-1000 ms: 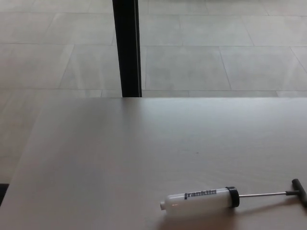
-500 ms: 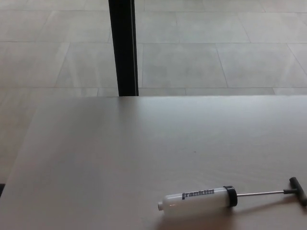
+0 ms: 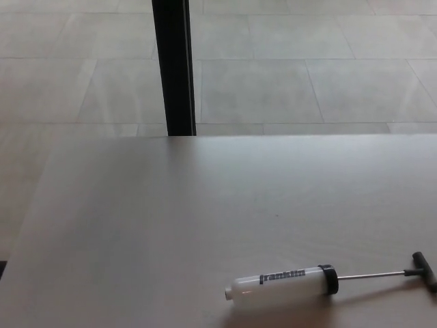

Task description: The robot uses its left hand to lift the air pump kept on the middle of the desk and use the right hand to compress the handle

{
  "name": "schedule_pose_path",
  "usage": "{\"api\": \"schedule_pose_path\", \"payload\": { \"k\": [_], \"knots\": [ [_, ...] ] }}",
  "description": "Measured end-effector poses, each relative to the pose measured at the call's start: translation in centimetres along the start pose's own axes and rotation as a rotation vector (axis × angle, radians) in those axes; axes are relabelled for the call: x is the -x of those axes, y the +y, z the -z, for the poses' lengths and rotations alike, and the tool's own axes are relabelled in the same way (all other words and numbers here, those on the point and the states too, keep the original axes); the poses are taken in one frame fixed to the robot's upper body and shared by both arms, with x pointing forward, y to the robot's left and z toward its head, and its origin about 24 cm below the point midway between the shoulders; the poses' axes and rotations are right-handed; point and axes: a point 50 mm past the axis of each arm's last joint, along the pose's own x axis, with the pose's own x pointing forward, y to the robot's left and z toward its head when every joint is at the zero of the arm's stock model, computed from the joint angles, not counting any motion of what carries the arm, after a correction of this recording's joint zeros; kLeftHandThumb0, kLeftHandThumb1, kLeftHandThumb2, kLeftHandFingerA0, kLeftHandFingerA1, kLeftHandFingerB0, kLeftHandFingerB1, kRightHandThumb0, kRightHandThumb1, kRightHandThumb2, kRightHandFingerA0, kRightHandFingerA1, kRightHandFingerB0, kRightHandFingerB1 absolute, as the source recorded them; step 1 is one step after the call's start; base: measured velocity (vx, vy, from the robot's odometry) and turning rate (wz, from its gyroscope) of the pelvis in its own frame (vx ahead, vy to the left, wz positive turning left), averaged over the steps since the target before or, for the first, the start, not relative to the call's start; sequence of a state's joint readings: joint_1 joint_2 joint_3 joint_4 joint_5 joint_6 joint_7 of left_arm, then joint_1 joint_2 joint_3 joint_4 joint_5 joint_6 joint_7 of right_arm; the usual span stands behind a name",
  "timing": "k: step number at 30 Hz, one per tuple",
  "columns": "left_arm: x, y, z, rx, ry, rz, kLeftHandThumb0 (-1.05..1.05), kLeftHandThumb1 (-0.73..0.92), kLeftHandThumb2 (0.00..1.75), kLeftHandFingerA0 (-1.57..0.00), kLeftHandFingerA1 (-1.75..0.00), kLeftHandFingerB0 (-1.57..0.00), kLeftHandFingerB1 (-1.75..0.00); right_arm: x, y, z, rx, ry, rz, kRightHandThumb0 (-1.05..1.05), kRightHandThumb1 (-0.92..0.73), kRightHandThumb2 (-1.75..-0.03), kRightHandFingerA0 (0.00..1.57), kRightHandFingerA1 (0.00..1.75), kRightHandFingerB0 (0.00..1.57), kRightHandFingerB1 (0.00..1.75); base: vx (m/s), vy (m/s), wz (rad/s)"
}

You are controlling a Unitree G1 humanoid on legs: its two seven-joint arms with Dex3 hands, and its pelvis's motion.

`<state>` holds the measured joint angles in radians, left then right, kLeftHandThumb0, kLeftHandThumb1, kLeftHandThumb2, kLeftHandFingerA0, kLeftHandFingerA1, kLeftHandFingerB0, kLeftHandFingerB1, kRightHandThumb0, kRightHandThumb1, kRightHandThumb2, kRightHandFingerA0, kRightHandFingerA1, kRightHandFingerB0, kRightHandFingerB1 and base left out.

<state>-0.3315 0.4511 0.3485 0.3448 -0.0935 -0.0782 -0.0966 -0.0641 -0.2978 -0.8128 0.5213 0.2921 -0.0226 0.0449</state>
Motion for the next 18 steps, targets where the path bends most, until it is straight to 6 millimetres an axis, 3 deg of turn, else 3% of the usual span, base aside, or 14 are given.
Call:
{"api": "schedule_pose_path", "payload": {
  "k": [1,2,4,5,6,7,13,14,15,16,17,18],
  "knots": [
    [-0.2,-0.8,-0.9,-0.011,-0.035,0.026,-0.73,0.62,0.59,-0.48,-0.64,-0.4,-0.45,-0.1,0.1,-0.4,-0.004,-0.009,-0.002,-0.74,-0.92,-0.69,0.36,0.71,0.26,0.42,0.0,0.0,0.0],
    [-0.5,-1.7,-1.9,-0.022,-0.076,0.058,-0.73,0.45,0.88,-0.46,-0.71,-0.37,-0.56,-0.3,0.3,-0.9,-0.009,-0.02,-0.003,-0.73,-0.92,-0.67,0.32,0.74,0.25,0.41,0.0,0.0,0.0],
    [-0.9,-3.5,-3.8,-0.044,-0.146,0.116,-0.73,0.45,0.88,-0.46,-0.71,-0.37,-0.56,-0.6,0.4,-1.6,-0.02,-0.032,0.0,-0.73,-0.92,-0.67,0.32,0.74,0.25,0.41,0.0,0.0,0.0],
    [-1.0,-4.2,-4.4,-0.053,-0.171,0.137,-0.74,0.62,0.59,-0.47,-0.65,-0.4,-0.46,-0.7,0.5,-1.9,-0.025,-0.036,0.002,-0.71,-0.92,-0.68,0.33,0.82,0.26,0.42,0.0,0.0,0.0],
    [-1.0,-5.2,-5.7,-0.071,-0.218,0.173,-0.73,0.46,0.88,-0.45,-0.68,-0.39,-0.57,-0.9,0.5,-2.3,-0.033,-0.04,0.007,-0.72,-0.92,-0.7,0.33,0.79,0.26,0.43,0.0,0.0,0.0],
    [-1.1,-6.0,-6.5,-0.082,-0.25,0.198,-0.74,0.62,0.59,-0.47,-0.65,-0.42,-0.45,-1.0,0.4,-2.5,-0.037,-0.039,0.013,-0.72,-0.92,-0.69,0.35,0.82,0.28,0.44,0.0,0.0,0.0],
    [-0.5,-11.4,-10.9,-0.139,-0.415,0.364,-0.77,0.67,0.61,-0.43,-0.68,-0.37,-0.43,-1.3,-0.5,-3.1,-0.062,-0.01,0.058,-0.74,-0.92,-0.68,0.33,0.71,0.27,0.42,0.0,0.0,0.0],
    [-0.3,-12.4,-11.5,-0.149,-0.437,0.397,-0.81,0.53,0.93,-0.33,-0.67,-0.26,-0.51,-1.3,-0.7,-3.0,-0.068,0.001,0.067,-0.74,-0.73,-1.09,0.28,0.69,0.11,0.49,0.0,0.0,0.0],
    [0.1,-13.5,-12.1,-0.164,-0.461,0.432,-0.81,0.53,0.93,-0.33,-0.67,-0.26,-0.51,-1.3,-0.9,-2.9,-0.076,0.016,0.078,-0.74,-0.73,-1.09,0.28,0.69,0.11,0.49,0.0,0.0,0.0],
    [0.4,-14.5,-12.6,-0.179,-0.479,0.467,-0.82,0.68,0.61,-0.32,-0.62,-0.29,-0.41,-1.3,-1.0,-2.8,-0.085,0.026,0.087,-0.74,-0.73,-1.09,0.23,0.66,0.05,0.46,0.0,0.0,0.0],
    [0.7,-15.2,-12.9,-0.189,-0.49,0.492,-0.84,0.6,0.64,-0.3,-0.6,-0.26,-0.43,-1.3,-1.2,-2.8,-0.091,0.032,0.093,-0.77,-0.73,-1.12,0.01,0.36,0.01,0.34,0.0,0.0,0.0],
    [1.2,-16.1,-13.2,-0.205,-0.503,0.528,-0.8,0.66,0.6,-0.29,-0.57,-0.28,-0.4,-1.3,-1.4,-2.8,-0.097,0.039,0.105,-0.92,-0.81,-1.14,0.0,0.16,0.02,0.14,0.0,0.0,0.0]
  ]
}}
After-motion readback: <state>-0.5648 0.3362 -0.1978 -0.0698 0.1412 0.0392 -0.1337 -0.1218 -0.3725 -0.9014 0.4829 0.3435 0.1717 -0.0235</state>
